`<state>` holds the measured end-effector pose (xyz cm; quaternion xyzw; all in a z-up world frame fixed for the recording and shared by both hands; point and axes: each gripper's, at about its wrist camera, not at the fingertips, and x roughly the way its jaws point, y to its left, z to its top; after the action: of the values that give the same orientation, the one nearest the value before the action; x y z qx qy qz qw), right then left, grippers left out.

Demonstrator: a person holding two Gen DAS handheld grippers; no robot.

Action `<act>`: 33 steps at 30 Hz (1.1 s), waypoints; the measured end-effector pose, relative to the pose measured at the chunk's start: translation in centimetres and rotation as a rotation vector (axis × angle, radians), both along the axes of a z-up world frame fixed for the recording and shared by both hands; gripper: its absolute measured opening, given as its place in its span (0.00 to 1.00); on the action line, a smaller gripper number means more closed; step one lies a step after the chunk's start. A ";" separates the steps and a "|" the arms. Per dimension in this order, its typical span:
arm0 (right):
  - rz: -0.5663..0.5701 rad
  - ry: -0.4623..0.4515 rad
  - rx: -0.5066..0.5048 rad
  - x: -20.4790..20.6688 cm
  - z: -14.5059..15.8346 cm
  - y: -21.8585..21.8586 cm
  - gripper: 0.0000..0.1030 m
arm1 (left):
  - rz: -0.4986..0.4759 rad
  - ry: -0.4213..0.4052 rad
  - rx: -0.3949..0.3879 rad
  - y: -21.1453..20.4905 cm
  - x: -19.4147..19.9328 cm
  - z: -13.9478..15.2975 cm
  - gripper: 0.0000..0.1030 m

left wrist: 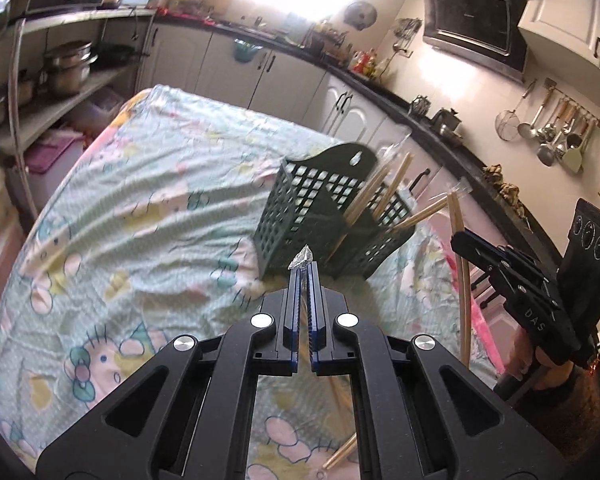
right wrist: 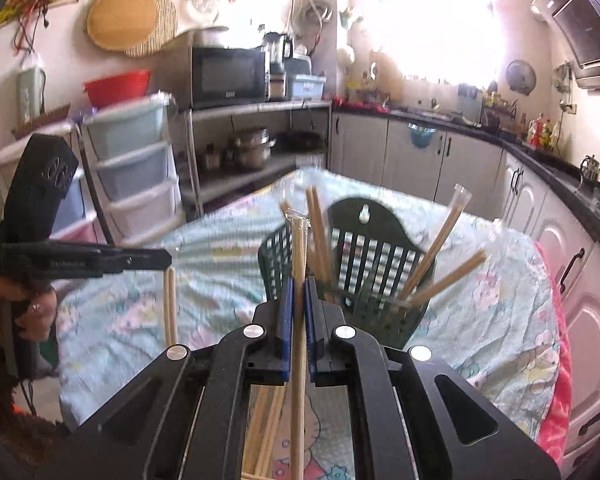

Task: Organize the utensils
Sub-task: 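Lift both held chopsticks upright and carry them above the green basket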

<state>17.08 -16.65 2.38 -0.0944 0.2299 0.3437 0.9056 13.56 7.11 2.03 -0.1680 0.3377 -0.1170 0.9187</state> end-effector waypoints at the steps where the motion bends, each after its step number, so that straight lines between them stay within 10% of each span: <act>1: -0.002 -0.009 0.014 0.0 0.4 -0.1 0.06 | -0.005 -0.005 0.002 -0.2 0.0 0.2 0.01; 33: -0.093 -0.201 0.215 1.9 7.3 -1.5 0.06 | -0.067 -0.250 0.090 -3.3 2.1 11.5 0.01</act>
<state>18.98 -18.15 9.64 -0.0201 0.1038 0.3129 0.9439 15.68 3.81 13.48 -0.0995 0.2308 -0.1523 0.9558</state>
